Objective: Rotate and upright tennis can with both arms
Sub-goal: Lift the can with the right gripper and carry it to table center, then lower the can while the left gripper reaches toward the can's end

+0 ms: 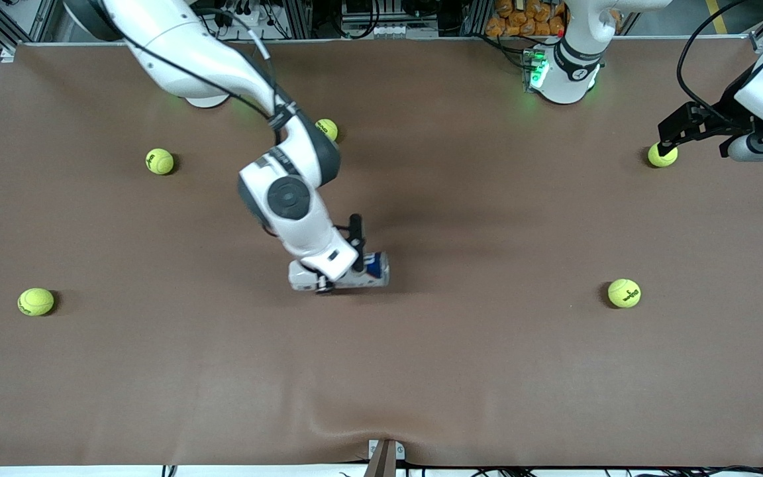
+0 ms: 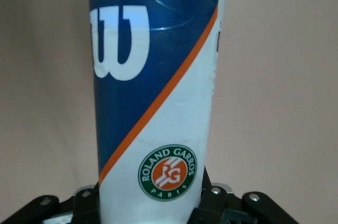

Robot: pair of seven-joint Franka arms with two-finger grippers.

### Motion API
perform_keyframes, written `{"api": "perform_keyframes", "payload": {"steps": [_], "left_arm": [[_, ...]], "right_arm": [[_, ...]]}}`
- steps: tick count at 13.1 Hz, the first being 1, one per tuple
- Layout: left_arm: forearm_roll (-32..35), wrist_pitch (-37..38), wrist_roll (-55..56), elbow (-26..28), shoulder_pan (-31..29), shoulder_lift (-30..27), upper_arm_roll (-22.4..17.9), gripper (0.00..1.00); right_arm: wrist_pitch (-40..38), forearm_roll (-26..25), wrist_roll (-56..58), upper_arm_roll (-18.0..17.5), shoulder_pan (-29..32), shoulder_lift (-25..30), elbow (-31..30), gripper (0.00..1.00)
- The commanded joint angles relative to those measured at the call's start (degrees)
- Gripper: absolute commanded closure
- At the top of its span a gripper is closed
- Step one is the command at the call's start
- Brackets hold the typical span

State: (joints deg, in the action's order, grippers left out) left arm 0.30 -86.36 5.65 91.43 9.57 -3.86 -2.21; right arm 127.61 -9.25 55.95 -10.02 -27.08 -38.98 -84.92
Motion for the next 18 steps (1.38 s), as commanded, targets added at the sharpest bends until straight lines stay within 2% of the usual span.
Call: {"api": "perform_keyframes", "payload": {"steps": [1, 5, 9, 11, 12, 13, 18], "left_arm": [[-0.65, -0.13, -0.90, -1.08, 0.09, 0.96, 0.10, 0.00], [-1.00, -0.13, -0.72, -1.07, 0.53, 2.97, 0.36, 0.00], [-3.54, -0.13, -1.25, -1.07, 0.71, 6.31, 0.45, 0.00], [-7.31, -0.13, -0.90, -1.16, 1.24, 8.68, 0.37, 0.00], [-9.59, -0.22, -0.90, -1.16, 1.24, 10.00, 0.36, 0.00], [-11.79, -0.39, -0.64, -1.16, 1.24, 11.84, 0.36, 0.00], [-22.95, -6.36, -0.02, -1.08, 2.20, 19.84, 0.45, 0.00]], "right_arm": [[2.89, -3.04, -4.85, 1.57, -3.84, -2.24, 0.28, 0.38], [3.60, -10.68, -17.17, 2.02, -8.51, -4.52, 0.37, 0.39], [8.51, -13.24, -22.11, 2.73, -10.28, -8.57, 1.42, 0.36], [9.84, -13.42, -21.94, 2.90, -10.28, -9.97, 2.30, 0.28], [9.85, -13.42, -21.94, 2.90, -10.28, -10.15, 2.74, 0.17], [10.28, -13.42, -21.94, 2.90, -10.28, -10.16, 2.74, 0.00], [10.73, -13.34, -22.46, 2.81, -10.36, -9.63, 2.74, 0.00]]}}
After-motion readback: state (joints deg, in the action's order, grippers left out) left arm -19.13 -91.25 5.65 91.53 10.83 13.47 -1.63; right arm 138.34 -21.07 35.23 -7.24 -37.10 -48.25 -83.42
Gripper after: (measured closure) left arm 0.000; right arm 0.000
